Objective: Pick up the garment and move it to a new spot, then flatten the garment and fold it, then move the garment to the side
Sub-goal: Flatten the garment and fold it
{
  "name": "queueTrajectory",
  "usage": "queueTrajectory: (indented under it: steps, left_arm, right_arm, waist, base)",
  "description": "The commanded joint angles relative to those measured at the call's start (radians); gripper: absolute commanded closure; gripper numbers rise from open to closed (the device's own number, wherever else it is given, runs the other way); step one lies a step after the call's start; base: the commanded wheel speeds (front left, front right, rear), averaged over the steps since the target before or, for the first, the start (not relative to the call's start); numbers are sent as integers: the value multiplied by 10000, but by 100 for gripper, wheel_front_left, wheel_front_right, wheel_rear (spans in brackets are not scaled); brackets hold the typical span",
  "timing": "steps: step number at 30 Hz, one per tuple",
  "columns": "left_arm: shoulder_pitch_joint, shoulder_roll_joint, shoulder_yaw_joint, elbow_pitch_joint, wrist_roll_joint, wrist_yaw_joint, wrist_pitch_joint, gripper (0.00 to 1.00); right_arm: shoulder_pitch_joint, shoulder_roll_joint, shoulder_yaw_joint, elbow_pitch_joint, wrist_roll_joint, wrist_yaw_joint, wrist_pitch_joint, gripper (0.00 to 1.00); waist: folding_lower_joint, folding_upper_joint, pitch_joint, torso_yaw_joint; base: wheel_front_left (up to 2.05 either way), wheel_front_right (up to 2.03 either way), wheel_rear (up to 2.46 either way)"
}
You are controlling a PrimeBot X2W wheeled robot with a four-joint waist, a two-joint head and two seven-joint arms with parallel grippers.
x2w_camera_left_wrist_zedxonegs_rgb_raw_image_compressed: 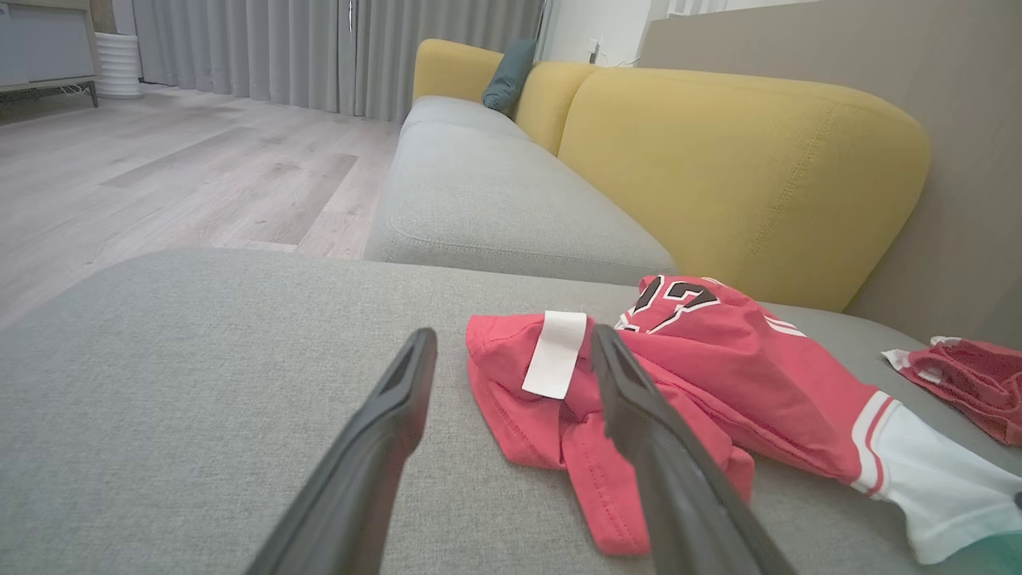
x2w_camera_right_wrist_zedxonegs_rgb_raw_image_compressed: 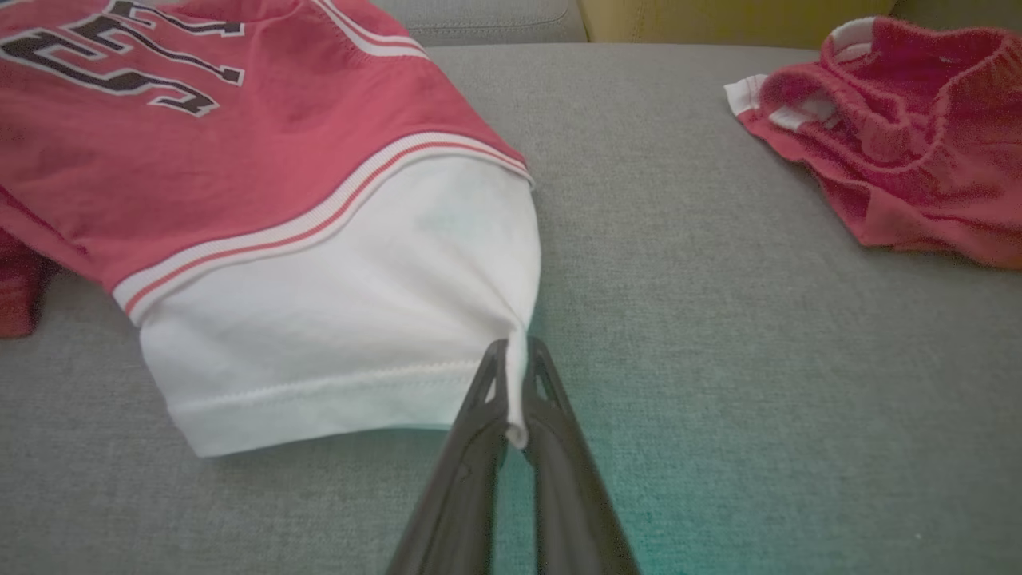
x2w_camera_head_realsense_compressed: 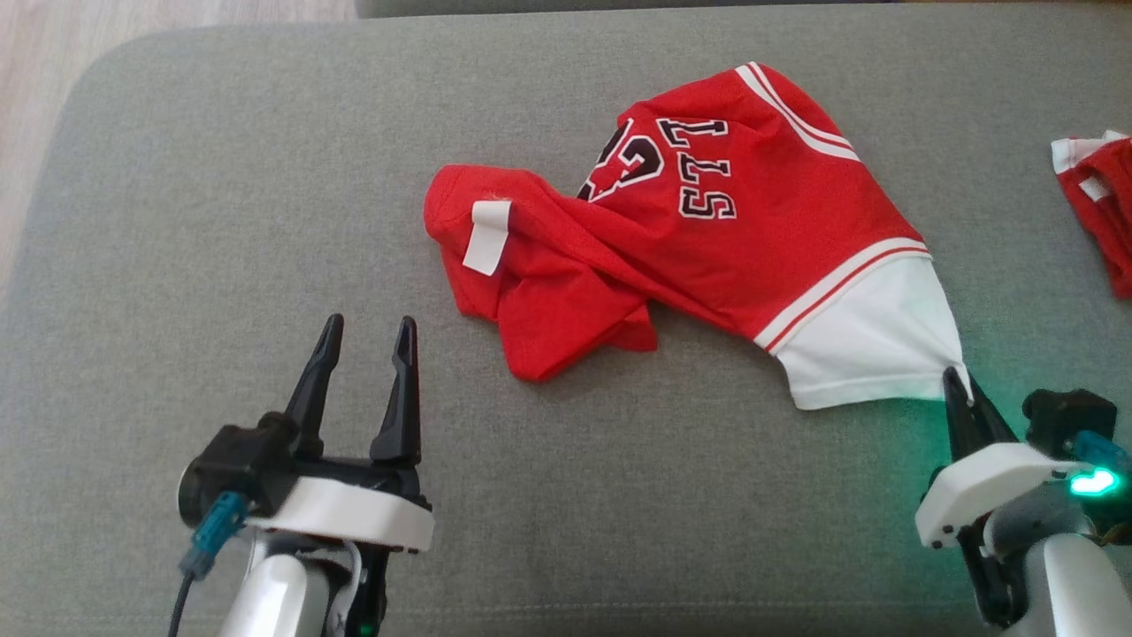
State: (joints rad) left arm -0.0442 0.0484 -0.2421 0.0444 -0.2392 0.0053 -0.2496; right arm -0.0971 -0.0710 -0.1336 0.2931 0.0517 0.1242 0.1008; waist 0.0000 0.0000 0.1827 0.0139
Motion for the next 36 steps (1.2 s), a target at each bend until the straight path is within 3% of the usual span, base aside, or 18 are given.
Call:
queueTrajectory:
  steps: [1,4,12,18,24,36]
  left_arm:
    - [-234,18,364,-242,84,-37,-122,0]
    - [-251,18,379,-188,95,-67,-122,0]
    - [-628,18,60,339,146,-322,-122,0]
    - [-1981,39,-220,1437,329,-540,58,0]
    - [-3418,54,-321,2679,426,-589,433,0]
    - [-4954,260,79,5122,399,-141,422,0]
  right_arm:
    - [-89,-15,154,-281,-101,65,-51,96]
    - [-48,66,158,-227,-72,65,-236,0]
    - [209,151,-386,-1529,-175,65,-655,0]
    - [125,191,65,-2586,-52,65,-655,0]
    - [-134,204,699,-2565,323,65,-760,0]
    - [-611,207,929,-2152,520,65,-1119,0]
  waist:
    - [0,0,26,-5]
    - [0,0,20,-6]
    - [0,0,-186,-330]
    - [0,0,23,-749]
    - [0,0,448,-1122]
    - [0,0,1021,-1526]
  base:
    - [0,0,0]
    - [0,0,0]
    - [0,0,0]
    - [0,0,0]
    - [0,0,0]
    - [0,0,0]
